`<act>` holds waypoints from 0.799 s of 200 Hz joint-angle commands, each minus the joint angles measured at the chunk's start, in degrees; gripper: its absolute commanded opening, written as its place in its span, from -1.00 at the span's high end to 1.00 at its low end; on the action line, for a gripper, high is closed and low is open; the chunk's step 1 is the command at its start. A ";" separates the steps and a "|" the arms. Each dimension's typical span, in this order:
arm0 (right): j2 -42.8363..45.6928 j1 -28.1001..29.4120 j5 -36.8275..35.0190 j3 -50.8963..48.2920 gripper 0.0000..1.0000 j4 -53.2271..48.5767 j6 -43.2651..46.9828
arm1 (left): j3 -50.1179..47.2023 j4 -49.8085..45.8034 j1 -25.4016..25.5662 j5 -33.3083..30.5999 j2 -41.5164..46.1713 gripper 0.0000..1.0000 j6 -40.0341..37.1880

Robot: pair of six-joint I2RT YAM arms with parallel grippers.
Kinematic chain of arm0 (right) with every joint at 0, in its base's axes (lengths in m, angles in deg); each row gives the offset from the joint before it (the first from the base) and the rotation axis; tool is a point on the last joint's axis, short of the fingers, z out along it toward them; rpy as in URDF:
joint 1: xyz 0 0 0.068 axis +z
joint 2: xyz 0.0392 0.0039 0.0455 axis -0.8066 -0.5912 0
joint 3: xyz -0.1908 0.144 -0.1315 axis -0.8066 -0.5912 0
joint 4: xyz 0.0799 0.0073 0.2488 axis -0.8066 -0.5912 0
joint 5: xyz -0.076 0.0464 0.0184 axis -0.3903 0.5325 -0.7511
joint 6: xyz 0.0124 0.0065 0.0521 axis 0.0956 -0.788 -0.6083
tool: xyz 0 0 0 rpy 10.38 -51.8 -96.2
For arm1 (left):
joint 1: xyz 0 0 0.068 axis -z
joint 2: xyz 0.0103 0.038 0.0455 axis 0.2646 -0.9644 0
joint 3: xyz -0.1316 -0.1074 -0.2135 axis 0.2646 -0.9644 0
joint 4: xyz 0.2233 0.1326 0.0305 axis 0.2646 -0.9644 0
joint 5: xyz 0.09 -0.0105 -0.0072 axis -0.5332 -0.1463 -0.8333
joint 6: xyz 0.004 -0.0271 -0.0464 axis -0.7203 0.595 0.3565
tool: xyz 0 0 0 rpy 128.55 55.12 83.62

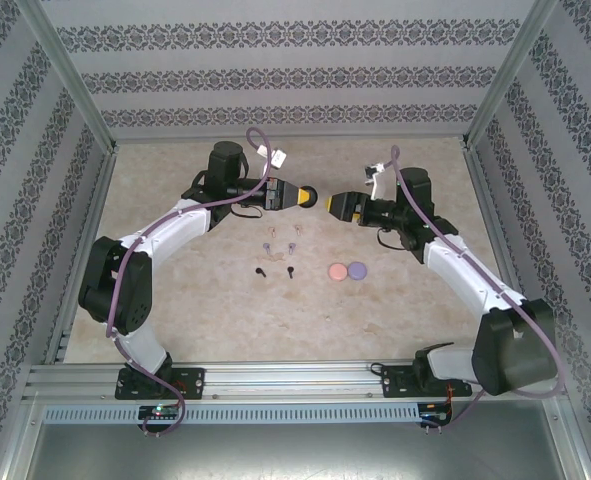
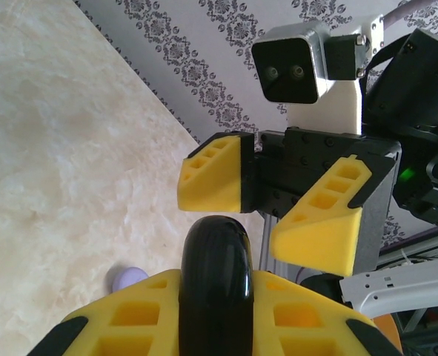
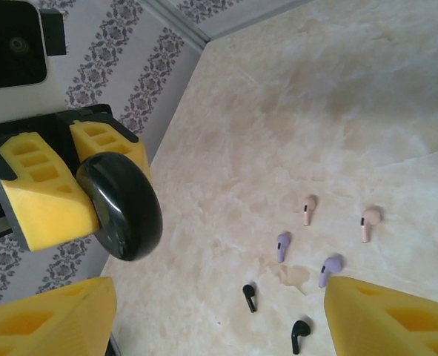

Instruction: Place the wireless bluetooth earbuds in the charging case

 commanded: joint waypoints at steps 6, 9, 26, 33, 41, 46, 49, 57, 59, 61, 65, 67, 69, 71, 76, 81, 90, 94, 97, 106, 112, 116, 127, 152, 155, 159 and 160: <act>-2.10 2.36 1.13 4.15 -0.45 3.05 0.90 | 1.28 -1.30 0.37 1.48 1.94 1.00 -1.79; -2.42 2.51 0.92 4.40 -0.45 2.96 0.94 | 1.28 -1.26 0.41 1.34 1.93 1.00 -1.72; -3.64 3.39 0.44 5.19 -0.43 3.41 0.65 | 1.19 -0.95 0.65 1.41 1.92 1.00 -1.53; -4.10 3.65 0.37 5.43 -0.42 3.67 0.41 | 1.27 -0.95 0.68 1.40 1.92 1.00 -1.51; -4.57 3.86 0.16 5.70 -0.41 3.98 0.19 | 1.28 -0.82 0.65 1.26 1.88 1.00 -1.43; -4.90 3.95 -0.02 5.85 -0.40 3.99 0.07 | 1.28 -0.68 0.72 1.24 1.96 1.00 -1.44; -5.02 4.03 -0.10 5.89 -0.40 3.97 0.05 | 1.32 -0.63 0.74 1.29 2.01 1.00 -1.44; -5.45 4.14 -0.55 5.93 -0.37 4.01 -0.04 | 1.28 -0.41 0.79 1.23 2.06 1.00 -1.29; -5.50 4.15 -0.69 5.88 -0.36 3.96 -0.02 | 1.28 -0.31 0.75 1.22 2.09 1.00 -1.23; -5.62 4.09 -0.84 5.84 -0.35 3.98 0.05 | 1.23 -0.16 0.77 1.26 2.10 1.00 -1.08; -5.82 4.09 -1.13 5.68 -0.34 3.97 0.09 | 1.20 0.00 0.79 1.27 2.10 1.00 -1.01; -5.97 4.03 -1.34 5.60 -0.33 3.92 0.04 | 1.19 0.12 0.75 1.30 2.15 1.00 -0.89; -6.07 3.93 -1.49 5.58 -0.33 3.91 0.07 | 1.19 0.22 0.72 1.31 2.18 1.00 -0.80; -6.09 3.88 -1.56 5.46 -0.32 3.91 0.10 | 1.19 0.37 0.76 1.24 2.19 1.00 -0.75; -6.39 3.68 -1.73 5.13 -0.31 3.98 0.07 | 1.17 0.67 0.81 1.30 2.32 1.00 -0.59; -6.58 3.40 -1.87 4.68 -0.29 4.12 0.06 | 1.13 0.94 0.71 1.31 2.43 1.00 -0.44; -6.79 2.89 -2.19 3.45 -0.26 4.63 -0.11 | 1.02 1.39 0.73 1.30 2.79 1.00 -0.22; -6.89 2.54 -2.39 2.85 -0.26 4.86 -0.26 | 0.91 1.57 0.80 1.35 2.95 1.00 -0.13; -6.94 2.22 -2.50 2.34 -0.25 5.15 -0.42 | 0.85 1.78 0.75 1.39 3.08 1.00 0.02; -7.21 1.30 -2.61 0.91 -0.23 6.48 -1.11 | 0.59 2.70 0.75 1.63 3.46 1.00 0.60; -7.59 0.70 -2.81 0.18 -0.21 7.16 -1.76 | 0.42 3.27 0.80 1.86 3.55 1.00 1.04; -7.88 0.35 -2.88 -0.18 -0.20 7.52 -2.12 | 0.35 3.71 0.79 1.97 3.72 1.00 1.32; -8.62 -0.30 -2.62 -0.77 -0.19 8.42 -3.07 | 0.01 4.47 0.77 2.01 4.02 1.00 1.87; -8.81 -0.86 -2.08 -1.18 -0.18 8.08 -3.48 | -0.71 5.55 0.75 1.87 4.63 1.00 2.42; -8.63 -0.92 -1.90 -1.22 -0.18 8.04 -3.52 | -0.74 5.48 0.80 1.84 4.65 1.00 2.36; -8.37 -0.96 -1.71 -1.38 -0.18 8.01 -3.66 | -0.82 5.46 0.79 1.67 4.73 1.00 2.29; -8.25 -0.96 -1.64 -1.43 -0.18 8.02 -3.66 | -0.83 5.42 0.77 1.62 4.73 1.00 2.27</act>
